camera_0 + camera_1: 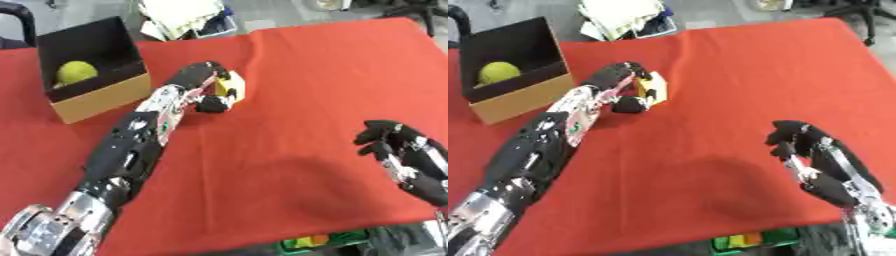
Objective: Pick up objects on the table and place them in the box.
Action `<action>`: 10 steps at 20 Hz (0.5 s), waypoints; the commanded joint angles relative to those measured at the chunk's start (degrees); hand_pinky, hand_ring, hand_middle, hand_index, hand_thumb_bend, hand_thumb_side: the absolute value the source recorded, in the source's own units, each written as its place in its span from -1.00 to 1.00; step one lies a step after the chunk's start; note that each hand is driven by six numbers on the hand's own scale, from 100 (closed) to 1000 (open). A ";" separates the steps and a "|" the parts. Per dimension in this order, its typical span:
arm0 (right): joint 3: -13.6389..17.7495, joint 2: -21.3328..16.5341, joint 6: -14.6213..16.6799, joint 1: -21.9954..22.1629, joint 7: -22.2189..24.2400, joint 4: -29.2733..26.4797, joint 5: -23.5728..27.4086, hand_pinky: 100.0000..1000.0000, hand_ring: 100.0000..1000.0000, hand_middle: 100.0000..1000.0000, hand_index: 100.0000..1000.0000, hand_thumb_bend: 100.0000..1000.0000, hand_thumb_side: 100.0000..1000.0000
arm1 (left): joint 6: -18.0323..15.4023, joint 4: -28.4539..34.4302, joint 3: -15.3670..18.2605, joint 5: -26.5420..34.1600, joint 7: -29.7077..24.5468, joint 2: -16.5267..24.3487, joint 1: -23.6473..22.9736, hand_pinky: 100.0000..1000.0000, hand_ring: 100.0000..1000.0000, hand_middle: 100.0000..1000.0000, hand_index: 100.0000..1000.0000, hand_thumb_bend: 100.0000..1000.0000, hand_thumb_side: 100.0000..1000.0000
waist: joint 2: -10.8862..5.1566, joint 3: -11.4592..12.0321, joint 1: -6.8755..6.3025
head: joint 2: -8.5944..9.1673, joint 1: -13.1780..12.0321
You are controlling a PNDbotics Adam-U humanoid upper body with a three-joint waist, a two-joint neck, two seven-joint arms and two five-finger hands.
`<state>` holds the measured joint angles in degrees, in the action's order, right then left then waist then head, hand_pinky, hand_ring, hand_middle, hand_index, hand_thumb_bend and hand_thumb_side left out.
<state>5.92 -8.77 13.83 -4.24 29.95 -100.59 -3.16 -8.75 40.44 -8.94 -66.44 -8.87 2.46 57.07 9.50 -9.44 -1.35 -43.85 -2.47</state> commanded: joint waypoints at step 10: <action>0.20 -0.56 -0.02 -0.60 -0.08 -0.59 0.29 0.19 0.36 0.24 0.63 -1.00 -0.18 | 0.23 4.08 -2.00 4.51 1.80 1.55 0.23 -0.08 -0.55 -0.66 -0.14 -1.00 -0.66 | -0.42 0.05 -0.01 | -0.27 0.29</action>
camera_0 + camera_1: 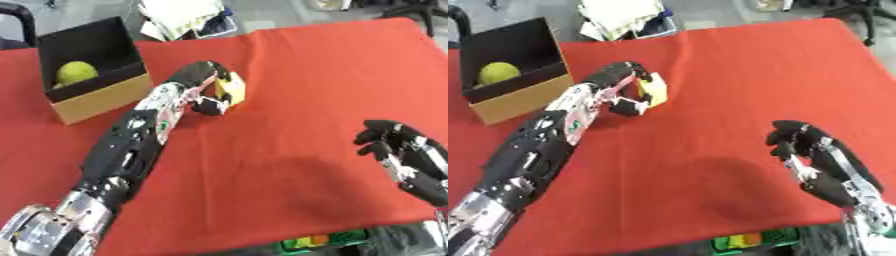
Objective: Pick up objects on the table and place them in the box.
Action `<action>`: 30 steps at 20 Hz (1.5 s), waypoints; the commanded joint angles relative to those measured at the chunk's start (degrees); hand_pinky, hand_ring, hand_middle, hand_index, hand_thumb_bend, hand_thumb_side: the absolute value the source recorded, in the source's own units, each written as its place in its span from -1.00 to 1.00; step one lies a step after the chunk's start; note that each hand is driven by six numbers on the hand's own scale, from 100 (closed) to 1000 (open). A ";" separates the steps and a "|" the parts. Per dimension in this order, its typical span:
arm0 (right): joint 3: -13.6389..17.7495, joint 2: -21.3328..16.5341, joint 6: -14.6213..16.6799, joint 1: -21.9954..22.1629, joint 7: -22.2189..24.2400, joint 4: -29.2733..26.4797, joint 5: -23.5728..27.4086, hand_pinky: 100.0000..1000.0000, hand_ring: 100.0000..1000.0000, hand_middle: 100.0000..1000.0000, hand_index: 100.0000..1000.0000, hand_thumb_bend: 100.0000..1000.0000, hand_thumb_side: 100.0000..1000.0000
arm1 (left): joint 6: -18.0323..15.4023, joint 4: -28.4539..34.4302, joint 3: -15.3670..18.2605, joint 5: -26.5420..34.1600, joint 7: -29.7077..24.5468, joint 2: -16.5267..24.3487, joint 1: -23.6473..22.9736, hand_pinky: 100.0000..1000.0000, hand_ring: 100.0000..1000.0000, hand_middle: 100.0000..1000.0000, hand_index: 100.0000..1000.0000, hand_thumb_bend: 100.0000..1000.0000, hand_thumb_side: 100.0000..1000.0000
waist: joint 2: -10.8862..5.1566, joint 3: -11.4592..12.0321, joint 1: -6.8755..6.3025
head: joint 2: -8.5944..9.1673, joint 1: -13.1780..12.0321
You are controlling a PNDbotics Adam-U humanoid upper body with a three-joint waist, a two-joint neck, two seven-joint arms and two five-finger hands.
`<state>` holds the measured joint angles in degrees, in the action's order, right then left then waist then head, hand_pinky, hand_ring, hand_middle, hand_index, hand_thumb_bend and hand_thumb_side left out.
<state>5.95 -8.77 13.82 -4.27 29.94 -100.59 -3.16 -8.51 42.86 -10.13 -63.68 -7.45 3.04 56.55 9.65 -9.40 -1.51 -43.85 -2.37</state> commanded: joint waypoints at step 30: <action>0.42 -1.06 0.16 -0.46 -0.19 -0.51 0.22 0.19 0.36 0.24 0.63 -1.00 -0.18 | -4.76 11.66 -4.59 6.50 -13.34 10.26 1.82 0.61 0.63 0.70 0.87 -0.49 0.35 | -0.71 1.20 0.10 | -0.27 1.22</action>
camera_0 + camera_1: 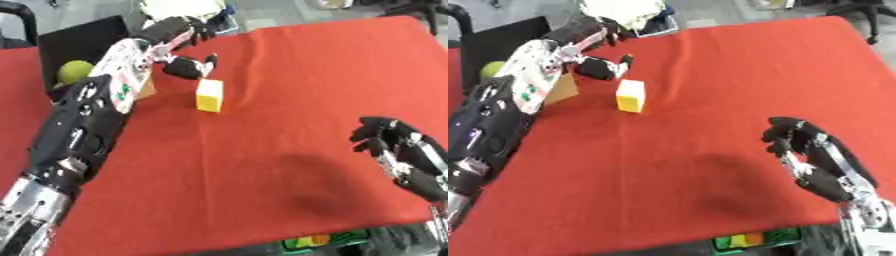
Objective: Pick up objects on the table and place them in the box.
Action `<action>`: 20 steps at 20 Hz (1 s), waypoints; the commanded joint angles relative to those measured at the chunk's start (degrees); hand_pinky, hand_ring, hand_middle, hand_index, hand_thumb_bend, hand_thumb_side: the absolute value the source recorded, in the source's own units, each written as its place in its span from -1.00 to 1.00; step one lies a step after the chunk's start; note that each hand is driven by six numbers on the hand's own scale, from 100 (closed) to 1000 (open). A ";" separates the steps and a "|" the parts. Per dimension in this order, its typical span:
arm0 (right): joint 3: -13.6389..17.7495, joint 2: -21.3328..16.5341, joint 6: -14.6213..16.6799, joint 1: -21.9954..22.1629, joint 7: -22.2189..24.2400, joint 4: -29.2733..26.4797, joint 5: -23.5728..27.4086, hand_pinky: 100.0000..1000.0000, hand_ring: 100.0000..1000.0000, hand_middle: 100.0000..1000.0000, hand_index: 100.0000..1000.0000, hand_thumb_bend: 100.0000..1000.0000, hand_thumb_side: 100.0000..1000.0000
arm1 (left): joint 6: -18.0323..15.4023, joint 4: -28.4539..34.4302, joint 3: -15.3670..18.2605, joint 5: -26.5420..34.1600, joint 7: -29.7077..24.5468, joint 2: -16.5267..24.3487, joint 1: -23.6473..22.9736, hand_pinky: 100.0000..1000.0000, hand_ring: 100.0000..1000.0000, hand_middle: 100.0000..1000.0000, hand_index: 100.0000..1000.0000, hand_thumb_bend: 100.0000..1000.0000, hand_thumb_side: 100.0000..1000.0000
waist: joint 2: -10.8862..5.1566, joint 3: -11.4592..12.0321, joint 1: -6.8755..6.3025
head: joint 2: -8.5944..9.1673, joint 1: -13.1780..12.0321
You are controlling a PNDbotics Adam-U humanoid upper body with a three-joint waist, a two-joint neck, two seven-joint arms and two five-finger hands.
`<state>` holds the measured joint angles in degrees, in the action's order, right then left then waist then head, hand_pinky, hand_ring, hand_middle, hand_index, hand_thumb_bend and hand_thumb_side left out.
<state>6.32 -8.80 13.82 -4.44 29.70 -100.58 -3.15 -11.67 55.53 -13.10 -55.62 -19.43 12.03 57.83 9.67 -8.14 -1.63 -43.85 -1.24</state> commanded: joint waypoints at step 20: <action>0.03 -0.81 0.33 -0.25 0.33 -0.32 0.30 0.19 0.36 0.23 0.63 -1.00 -0.18 | -10.71 -12.71 4.39 -12.66 1.98 -2.08 0.45 0.57 0.59 0.64 0.83 -0.69 -0.10 | -0.60 -0.09 0.54 | -0.27 0.44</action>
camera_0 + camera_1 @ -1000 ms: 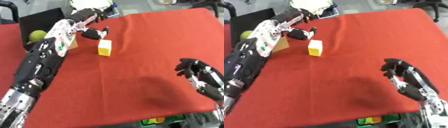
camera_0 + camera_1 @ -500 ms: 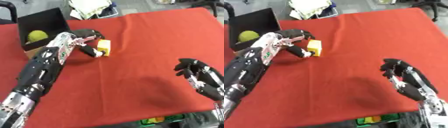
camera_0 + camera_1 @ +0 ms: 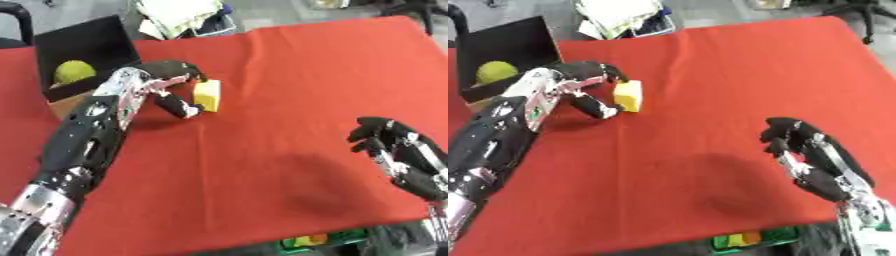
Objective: Pick up objects on the table and place them in the box.
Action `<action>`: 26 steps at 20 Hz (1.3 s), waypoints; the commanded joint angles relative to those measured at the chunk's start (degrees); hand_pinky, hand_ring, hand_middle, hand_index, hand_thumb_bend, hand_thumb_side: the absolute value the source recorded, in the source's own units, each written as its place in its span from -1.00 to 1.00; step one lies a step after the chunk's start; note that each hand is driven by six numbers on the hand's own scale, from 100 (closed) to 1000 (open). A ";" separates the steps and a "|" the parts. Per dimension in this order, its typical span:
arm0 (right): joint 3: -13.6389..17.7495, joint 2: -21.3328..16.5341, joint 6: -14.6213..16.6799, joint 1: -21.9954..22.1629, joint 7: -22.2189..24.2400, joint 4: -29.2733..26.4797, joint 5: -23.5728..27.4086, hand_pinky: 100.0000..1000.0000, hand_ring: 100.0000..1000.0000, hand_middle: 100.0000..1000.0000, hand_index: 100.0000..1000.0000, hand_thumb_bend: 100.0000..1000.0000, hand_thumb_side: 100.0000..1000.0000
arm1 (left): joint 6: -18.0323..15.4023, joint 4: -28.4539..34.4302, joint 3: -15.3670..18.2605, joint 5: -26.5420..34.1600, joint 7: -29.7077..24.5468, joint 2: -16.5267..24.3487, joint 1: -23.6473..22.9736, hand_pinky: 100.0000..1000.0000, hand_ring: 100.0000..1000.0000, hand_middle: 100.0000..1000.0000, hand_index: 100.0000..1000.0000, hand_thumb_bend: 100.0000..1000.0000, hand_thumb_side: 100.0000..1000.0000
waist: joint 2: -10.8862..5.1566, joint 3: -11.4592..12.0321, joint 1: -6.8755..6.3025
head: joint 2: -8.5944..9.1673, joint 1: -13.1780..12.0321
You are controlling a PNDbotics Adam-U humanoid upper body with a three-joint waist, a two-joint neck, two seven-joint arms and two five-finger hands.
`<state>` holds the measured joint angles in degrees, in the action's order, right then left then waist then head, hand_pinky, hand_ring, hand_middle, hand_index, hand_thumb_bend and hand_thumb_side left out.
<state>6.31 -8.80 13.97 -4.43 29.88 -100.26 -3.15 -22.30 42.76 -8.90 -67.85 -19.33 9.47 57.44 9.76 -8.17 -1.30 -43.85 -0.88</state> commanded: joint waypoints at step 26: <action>0.35 -0.65 0.00 -0.40 0.18 -0.55 0.27 0.19 0.36 0.23 0.63 -1.00 -0.18 | -3.35 4.67 -0.18 14.38 10.78 1.05 0.26 0.18 -0.26 -0.40 0.10 -1.00 -0.73 | -0.72 -0.06 0.02 | -0.27 0.59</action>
<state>6.34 -8.80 13.86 -4.46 29.99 -100.24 -3.15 -26.06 45.38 -9.08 -54.85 -9.21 8.92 56.27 9.87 -8.27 -1.41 -43.85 -0.43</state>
